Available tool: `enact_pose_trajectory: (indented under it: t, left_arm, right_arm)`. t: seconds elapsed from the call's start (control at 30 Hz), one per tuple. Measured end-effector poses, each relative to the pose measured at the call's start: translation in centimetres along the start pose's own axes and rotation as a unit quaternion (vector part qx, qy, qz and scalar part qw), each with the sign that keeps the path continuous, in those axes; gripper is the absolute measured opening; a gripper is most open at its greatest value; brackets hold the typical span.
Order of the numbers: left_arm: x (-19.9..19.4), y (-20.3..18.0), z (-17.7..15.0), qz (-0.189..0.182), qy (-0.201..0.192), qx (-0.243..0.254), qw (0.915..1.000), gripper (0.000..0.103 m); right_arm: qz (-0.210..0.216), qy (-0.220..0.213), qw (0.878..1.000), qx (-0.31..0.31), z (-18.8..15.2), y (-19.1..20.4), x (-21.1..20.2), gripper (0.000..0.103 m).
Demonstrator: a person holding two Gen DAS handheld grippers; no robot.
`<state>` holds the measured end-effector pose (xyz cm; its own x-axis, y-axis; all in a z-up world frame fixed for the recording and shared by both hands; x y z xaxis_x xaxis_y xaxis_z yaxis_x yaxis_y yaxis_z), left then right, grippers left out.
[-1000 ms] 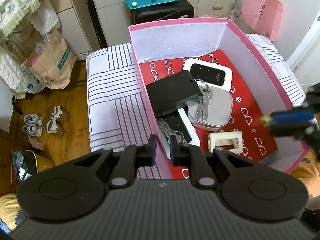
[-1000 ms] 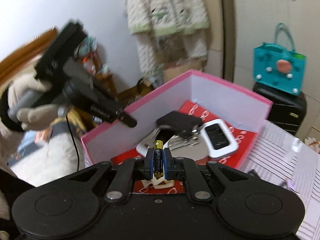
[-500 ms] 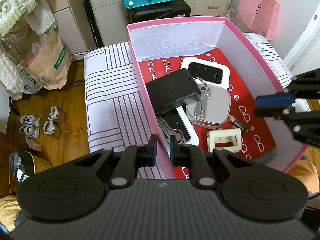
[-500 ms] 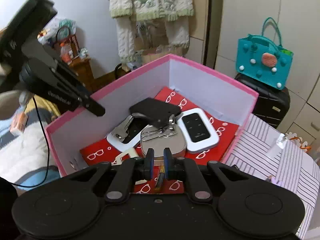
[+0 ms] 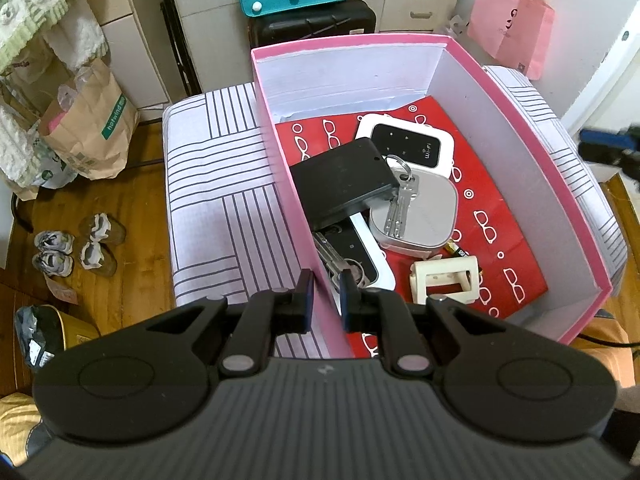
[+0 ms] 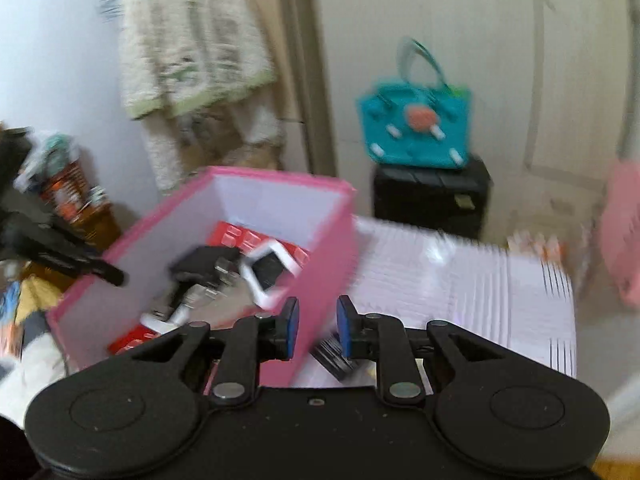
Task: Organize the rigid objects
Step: 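Grasp the black rectangular phone battery with the right gripper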
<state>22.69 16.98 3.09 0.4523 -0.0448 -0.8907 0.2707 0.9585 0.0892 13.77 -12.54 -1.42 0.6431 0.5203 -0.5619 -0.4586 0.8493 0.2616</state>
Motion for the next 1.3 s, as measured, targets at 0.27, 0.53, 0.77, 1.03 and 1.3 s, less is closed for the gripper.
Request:
enact_pose_trajectory:
  t: [0.27,0.53,0.77,1.03,1.3]
  left_arm:
    - [0.1,0.0,0.0,-0.003,0.001,0.001,1.0,0.012]
    - [0.2,0.2,-0.1,-0.007,-0.002,-0.003,1.0,0.012]
    - [0.1,-0.1,0.0,-0.001,0.001,0.0,1.0,0.012]
    - [0.3,0.1,0.1,-0.008,0.004,-0.002,1.0,0.012]
    - [0.4,0.4,0.2,-0.013,0.008,-0.008,0.9999,0.012]
  right_arm:
    - [0.001,0.051,0.998,0.042,-4.0,-3.5,4.0,0.031]
    - [-0.007,0.102,0.988,-0.118,-4.7,-1.5,7.6,0.041]
    - [0.006,0.085,0.978,-0.191,-3.7,-1.6,8.9,0.062]
    - [0.022,0.091,0.987,-0.134,-2.7,-5.2,10.6,0.073]
    - [0.046,0.072,0.989,-0.12,-2.6,-6.4,11.8,0.082]
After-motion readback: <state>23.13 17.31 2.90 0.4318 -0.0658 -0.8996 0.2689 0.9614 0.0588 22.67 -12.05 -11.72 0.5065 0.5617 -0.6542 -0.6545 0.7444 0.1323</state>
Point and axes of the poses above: each gripper's, at about its wrist camera, not at the fingertips, and x roughly the way its jaws point, y to its left, z to its top, the point moved 1 cm from there along x, roughly the way its jaws point, and after that the axes turned 10 degrees about z, right-handed, at the moved point
